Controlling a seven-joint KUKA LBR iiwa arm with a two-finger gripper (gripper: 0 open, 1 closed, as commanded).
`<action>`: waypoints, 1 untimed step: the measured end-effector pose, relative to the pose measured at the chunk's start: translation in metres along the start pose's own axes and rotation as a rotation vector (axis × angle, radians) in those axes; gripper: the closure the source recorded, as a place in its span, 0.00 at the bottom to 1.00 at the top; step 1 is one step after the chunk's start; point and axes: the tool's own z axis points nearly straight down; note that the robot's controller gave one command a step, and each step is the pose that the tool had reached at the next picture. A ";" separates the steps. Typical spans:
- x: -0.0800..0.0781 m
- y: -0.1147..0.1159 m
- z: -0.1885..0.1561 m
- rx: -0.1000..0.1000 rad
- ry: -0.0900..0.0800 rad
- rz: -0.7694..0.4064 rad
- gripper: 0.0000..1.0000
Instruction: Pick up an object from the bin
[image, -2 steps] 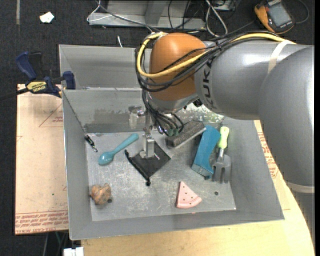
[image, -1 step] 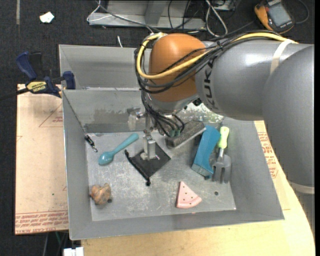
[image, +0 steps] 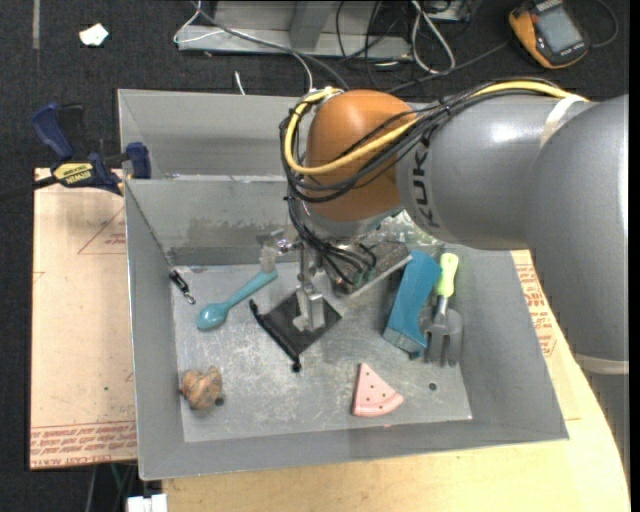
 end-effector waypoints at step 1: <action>0.006 -0.007 0.015 -0.001 -0.002 0.131 0.00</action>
Offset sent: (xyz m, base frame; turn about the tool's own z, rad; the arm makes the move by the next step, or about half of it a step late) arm 0.0006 -0.0114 -0.0267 -0.0005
